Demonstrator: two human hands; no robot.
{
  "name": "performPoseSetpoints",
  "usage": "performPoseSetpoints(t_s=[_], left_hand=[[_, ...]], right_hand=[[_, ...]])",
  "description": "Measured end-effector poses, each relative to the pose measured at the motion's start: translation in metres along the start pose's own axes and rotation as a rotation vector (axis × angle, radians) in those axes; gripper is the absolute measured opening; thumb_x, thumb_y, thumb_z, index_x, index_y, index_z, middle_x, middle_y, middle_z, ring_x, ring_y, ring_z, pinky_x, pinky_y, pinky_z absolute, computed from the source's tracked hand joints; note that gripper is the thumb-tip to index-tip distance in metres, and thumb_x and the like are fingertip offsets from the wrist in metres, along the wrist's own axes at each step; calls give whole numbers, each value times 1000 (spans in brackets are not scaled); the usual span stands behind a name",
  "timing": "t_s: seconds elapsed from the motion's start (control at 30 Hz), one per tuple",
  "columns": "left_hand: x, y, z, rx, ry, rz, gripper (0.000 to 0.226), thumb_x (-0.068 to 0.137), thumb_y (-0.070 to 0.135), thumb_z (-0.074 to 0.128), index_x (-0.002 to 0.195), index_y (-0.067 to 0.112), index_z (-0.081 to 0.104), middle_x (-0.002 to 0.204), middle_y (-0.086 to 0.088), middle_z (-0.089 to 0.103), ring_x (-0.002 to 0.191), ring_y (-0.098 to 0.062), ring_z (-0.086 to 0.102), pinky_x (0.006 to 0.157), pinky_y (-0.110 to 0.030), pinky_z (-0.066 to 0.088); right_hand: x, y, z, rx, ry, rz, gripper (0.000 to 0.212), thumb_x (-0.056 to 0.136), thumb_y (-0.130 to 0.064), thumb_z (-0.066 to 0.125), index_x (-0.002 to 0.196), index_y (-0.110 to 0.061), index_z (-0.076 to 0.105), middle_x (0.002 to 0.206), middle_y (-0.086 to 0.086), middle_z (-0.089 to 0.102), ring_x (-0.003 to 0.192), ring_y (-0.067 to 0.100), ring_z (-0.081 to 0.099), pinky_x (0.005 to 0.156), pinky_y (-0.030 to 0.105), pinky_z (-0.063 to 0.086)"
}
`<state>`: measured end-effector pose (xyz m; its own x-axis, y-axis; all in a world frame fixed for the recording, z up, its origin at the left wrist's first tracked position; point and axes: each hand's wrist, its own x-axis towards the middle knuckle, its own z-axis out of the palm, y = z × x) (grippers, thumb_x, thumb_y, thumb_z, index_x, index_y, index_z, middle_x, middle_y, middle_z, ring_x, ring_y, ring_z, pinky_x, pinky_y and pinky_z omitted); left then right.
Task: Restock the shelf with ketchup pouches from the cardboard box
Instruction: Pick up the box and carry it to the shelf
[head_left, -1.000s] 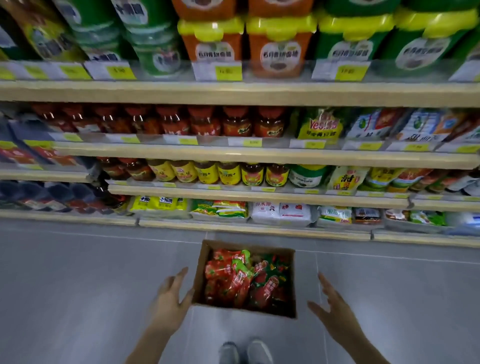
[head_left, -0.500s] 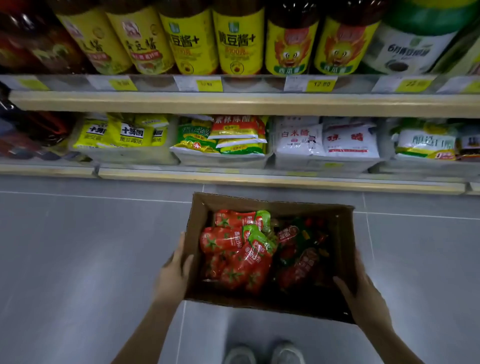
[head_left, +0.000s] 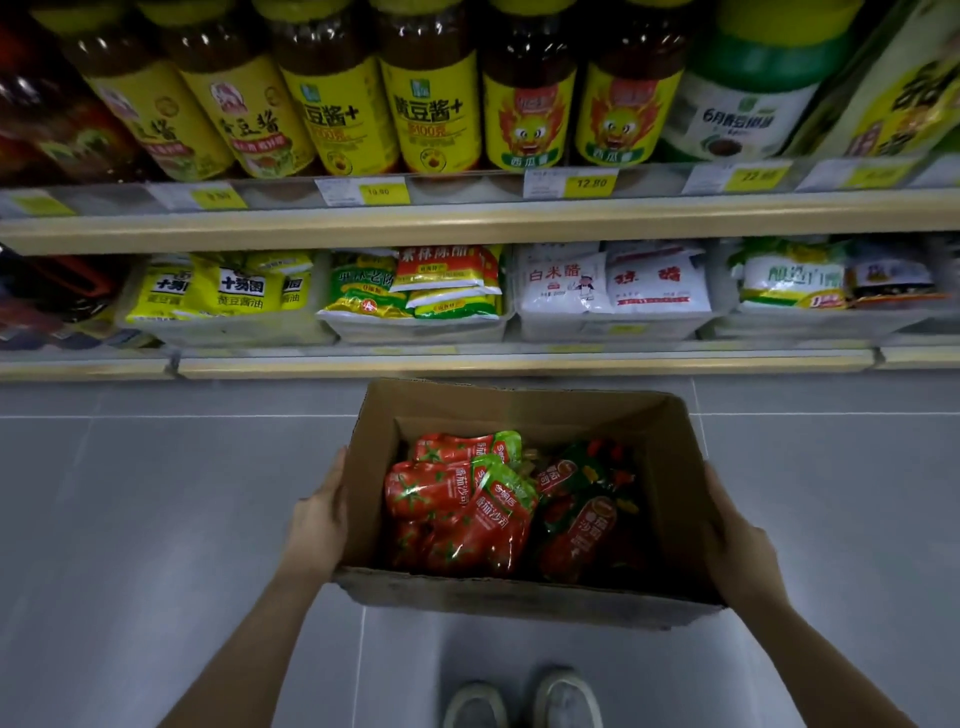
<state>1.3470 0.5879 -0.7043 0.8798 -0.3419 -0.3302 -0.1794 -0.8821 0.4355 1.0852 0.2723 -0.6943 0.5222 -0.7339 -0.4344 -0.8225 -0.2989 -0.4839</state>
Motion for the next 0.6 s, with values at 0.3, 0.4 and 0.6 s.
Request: performPoseSetpoints(t_s=[0.3,0.4,0.6], left_hand=[[-84,76,-86,110,-101,46,51,98,14,36,147,23,23,108,-26,64,91,-46,59,77,-43,45],[-121,116,-116,132,-121,84,52,98,16,35,147,28,20,103,-27,64,88,-45,60,73,-42,45],[-189,196,-129,160,-131,189,53,98,15,36,147,28,20,96,-26,67,82,-45,62,66,-39,43]], right_hand=[[-110,-2,-105,52,-97,162,63,96,-7,31,145,-40,8,125,22,52,99,38,56,85,40,49],[-152,2,-155,67,-89,192,60,97,-11,30,145,-40,8,127,22,50,104,38,55,88,42,48],[-208,45,-246,160,-12,265,43,99,-29,27,142,-33,28,138,17,46,112,34,51,99,45,41]])
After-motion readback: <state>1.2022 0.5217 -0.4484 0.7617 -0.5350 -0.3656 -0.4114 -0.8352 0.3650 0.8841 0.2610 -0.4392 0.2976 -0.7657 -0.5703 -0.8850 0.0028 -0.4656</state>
